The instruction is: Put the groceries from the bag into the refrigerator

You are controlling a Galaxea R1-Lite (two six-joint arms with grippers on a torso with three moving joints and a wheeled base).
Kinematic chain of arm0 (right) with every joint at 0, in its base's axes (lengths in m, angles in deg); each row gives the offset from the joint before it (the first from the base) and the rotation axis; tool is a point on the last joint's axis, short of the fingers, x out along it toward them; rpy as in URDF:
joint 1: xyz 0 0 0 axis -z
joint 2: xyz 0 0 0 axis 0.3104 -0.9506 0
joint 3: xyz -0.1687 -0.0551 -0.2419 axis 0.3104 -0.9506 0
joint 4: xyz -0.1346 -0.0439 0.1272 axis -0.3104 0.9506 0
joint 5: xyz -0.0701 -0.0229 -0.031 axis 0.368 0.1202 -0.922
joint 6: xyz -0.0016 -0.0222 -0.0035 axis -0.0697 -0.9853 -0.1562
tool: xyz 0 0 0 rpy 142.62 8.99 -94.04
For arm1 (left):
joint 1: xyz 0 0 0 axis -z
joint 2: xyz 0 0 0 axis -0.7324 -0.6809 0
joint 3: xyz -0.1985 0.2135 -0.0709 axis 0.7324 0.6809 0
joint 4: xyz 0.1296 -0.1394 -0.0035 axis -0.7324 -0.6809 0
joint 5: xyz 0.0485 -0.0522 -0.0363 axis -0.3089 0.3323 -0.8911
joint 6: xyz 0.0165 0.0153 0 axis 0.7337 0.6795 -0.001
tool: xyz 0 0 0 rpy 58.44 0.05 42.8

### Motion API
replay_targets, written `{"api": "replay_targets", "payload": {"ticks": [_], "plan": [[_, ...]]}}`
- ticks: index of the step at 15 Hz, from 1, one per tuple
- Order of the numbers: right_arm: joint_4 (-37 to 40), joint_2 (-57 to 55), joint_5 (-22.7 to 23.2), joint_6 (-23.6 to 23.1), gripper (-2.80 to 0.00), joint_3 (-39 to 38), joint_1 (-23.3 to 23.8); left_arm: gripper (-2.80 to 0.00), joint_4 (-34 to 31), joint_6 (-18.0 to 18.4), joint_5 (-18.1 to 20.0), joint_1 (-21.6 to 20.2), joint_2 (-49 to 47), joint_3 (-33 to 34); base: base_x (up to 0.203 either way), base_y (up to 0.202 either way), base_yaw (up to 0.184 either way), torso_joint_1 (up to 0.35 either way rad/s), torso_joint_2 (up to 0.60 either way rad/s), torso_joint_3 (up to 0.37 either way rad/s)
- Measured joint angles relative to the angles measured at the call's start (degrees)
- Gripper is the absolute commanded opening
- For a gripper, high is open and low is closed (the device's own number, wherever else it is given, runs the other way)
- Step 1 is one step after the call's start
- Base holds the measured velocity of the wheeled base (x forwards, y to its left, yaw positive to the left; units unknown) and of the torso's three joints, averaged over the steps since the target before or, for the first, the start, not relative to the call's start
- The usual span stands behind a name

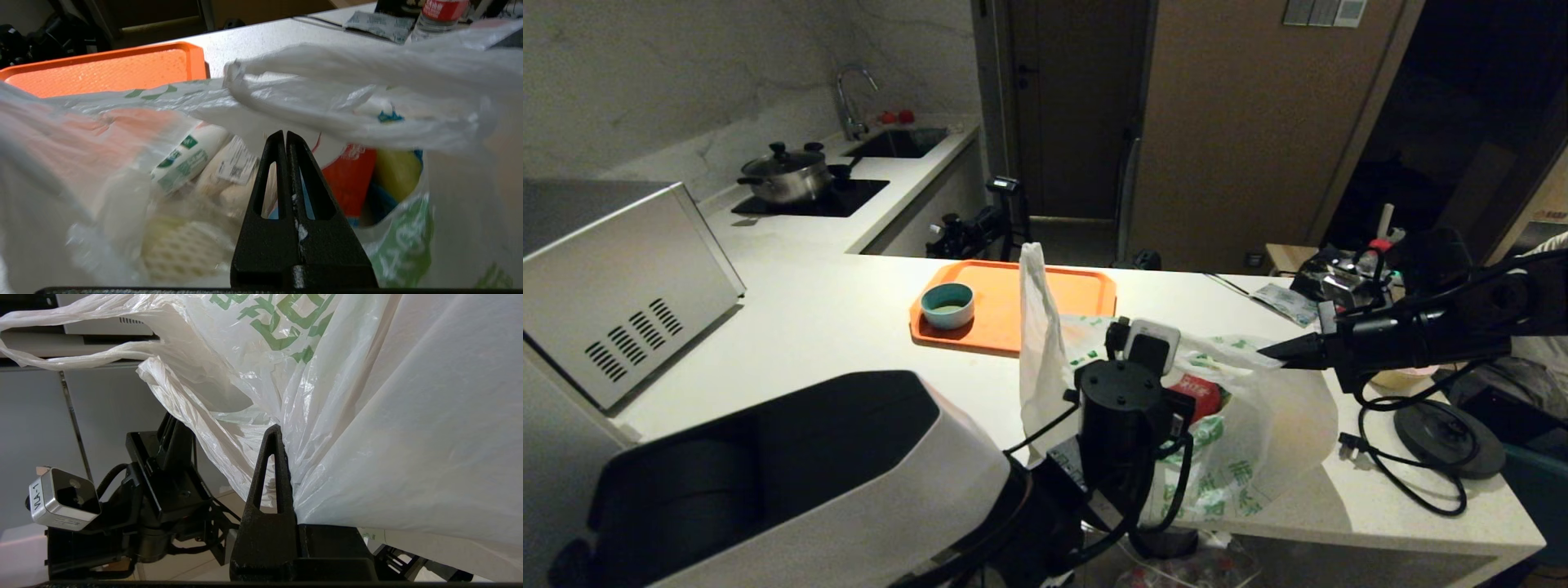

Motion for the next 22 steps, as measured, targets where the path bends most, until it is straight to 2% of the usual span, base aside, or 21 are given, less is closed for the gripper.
{"api": "replay_targets", "payload": {"ticks": [9,14,22], "plan": [[0.0,-0.4,0.1,0.0,-2.80,0.0,0.0,-2.80,-0.2,-0.4,0.0,3.1,-4.6,-7.9,0.000,0.000,0.000,0.000,0.00,0.000],[0.0,-0.9,0.0,0.1,-2.80,0.5,0.0,-2.80,0.1,-3.2,0.4,4.2,-5.7,-10.5,0.000,0.000,0.000,0.000,0.00,0.000],[0.0,-1.0,0.0,0.6,-2.80,0.7,-0.1,-2.80,1.3,-3.2,0.3,4.7,-8.2,-16.3,0.000,0.000,0.000,0.000,0.00,0.000]]}}
